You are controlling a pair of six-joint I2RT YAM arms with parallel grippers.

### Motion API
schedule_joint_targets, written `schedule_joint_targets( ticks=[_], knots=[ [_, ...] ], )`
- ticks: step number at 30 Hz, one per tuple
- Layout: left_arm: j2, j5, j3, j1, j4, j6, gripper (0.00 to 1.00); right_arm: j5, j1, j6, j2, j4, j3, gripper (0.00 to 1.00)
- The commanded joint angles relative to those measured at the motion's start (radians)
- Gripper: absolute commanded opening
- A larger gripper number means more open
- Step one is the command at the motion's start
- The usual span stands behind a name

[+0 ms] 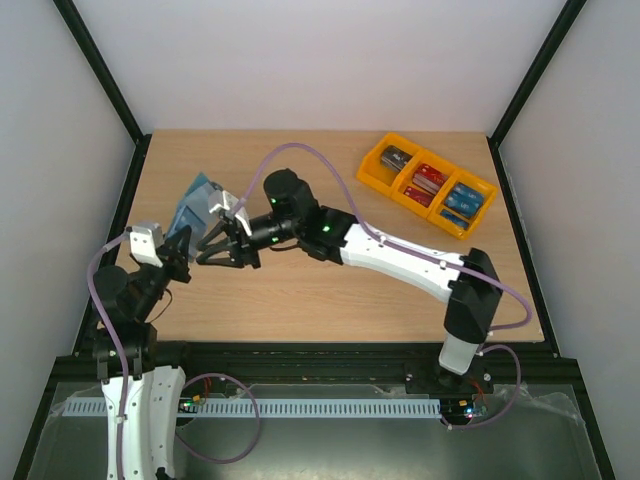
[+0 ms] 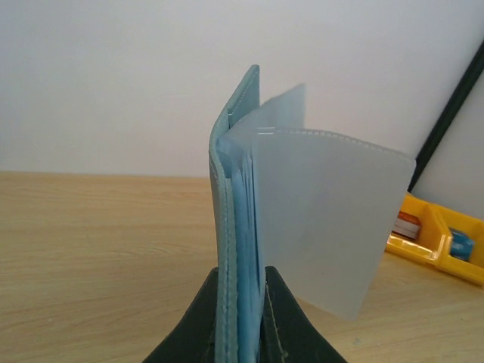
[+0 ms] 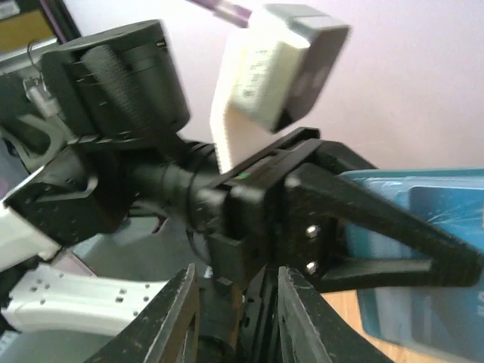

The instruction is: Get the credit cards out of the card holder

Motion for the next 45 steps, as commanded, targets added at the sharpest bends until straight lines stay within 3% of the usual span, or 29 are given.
schedule_joint_targets(
  ticks=[1,8,12,16,28,34,37,40,45],
  knots=[
    [-0.003,0.09,0.025,0.006,0.041,-0.029,0.02,-0.015,-0.013,0.199,0.06,0.186,0.085,0.25],
    [-0.015,0.258,0.022,0.006,0.069,-0.037,0.02,0.061,-0.121,0.314,0.08,0.208,0.055,0.13],
    [-0.059,0.405,0.001,0.006,0.155,-0.089,0.02,0.104,-0.127,0.061,0.066,-0.055,0.114,0.15],
    [-0.063,0.475,-0.006,0.006,0.219,-0.13,0.02,0.072,-0.128,-0.115,0.02,-0.21,0.117,0.15],
    [-0.059,0.622,0.0,0.006,0.259,-0.127,0.02,0.026,-0.128,-0.517,-0.041,-0.658,0.205,0.19],
    [-0.061,0.628,0.001,0.006,0.252,-0.107,0.02,0.049,-0.128,-0.622,-0.028,-0.838,0.277,0.23],
    [-0.066,0.631,0.008,0.006,0.212,-0.056,0.02,0.055,-0.128,-0.626,-0.025,-0.859,0.291,0.27],
    [-0.072,0.628,0.012,0.006,0.185,-0.008,0.02,0.001,-0.125,-0.553,-0.023,-0.772,0.281,0.31],
    [-0.069,0.63,0.013,0.006,0.198,-0.01,0.02,-0.077,-0.108,-0.421,-0.018,-0.58,0.24,0.22]
  ],
)
